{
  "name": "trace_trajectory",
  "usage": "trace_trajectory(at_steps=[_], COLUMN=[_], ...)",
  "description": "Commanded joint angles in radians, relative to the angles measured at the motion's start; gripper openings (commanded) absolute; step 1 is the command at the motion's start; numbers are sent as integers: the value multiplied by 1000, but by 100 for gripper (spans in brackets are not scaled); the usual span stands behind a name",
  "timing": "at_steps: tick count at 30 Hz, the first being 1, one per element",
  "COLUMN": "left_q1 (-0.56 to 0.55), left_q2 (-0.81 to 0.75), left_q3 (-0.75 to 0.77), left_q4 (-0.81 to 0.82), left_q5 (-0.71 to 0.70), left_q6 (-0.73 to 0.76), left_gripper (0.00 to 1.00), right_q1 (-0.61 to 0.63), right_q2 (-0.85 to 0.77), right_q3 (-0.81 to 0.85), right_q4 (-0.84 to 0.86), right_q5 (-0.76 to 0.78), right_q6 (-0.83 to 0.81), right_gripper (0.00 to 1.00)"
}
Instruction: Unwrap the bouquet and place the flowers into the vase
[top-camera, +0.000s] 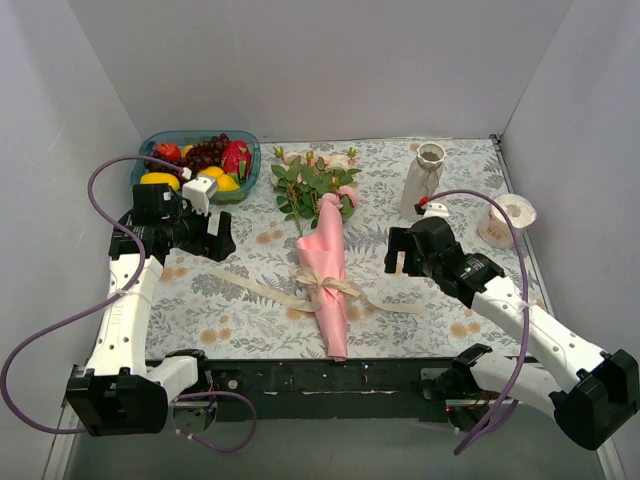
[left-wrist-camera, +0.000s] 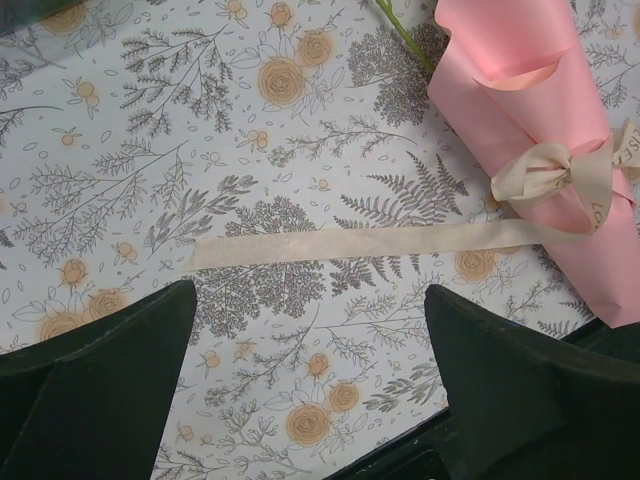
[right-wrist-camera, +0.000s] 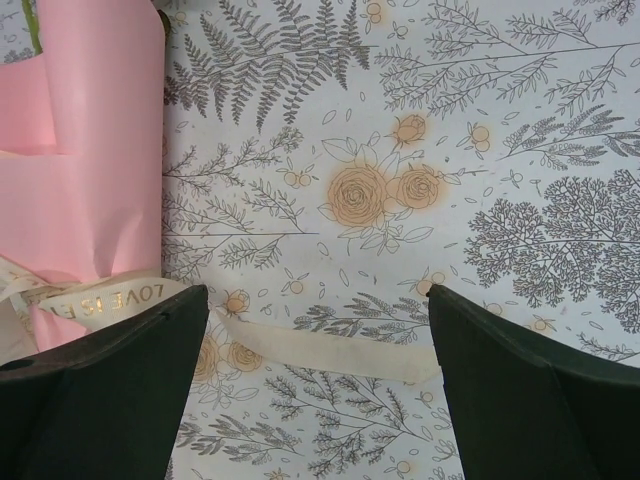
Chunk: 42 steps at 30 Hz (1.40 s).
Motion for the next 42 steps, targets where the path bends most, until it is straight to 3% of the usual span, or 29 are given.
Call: trace_trajectory(at_steps=[1,6,10,13,21,27,32,42], left_q1=[0,-5,-23,-118,-294,-409,-474,-497], left_q2=[-14,-8,21,67,184,199,202,210], left_q3=[11,9,17,29,26,-49,-98,-195], left_q4=[-64,-90,-132,-172,-150,-75,-21,89], left_q5=[31,70,106,114,133,151,163,209], left_q6=[70,122,165,200,206,246,315,366], left_gripper=[98,98,98,98,98,98,98,98], right_q1=[9,9,9,24,251,324,331,331], right_q2=[-34,-48,-93,-65,74,88,88,206], right_q3=[-20,-81,-185,-198,-155,-188,-248,-261], right_q4=[43,86,174,160,151,204,287,470], right_q5=[-24,-82,-175,-168,25,59,27,-25], right_q6=[-1,-38,-64,-81,-89,-115,-141,-202], right_gripper=[98,98,87,81,80,81,82,81])
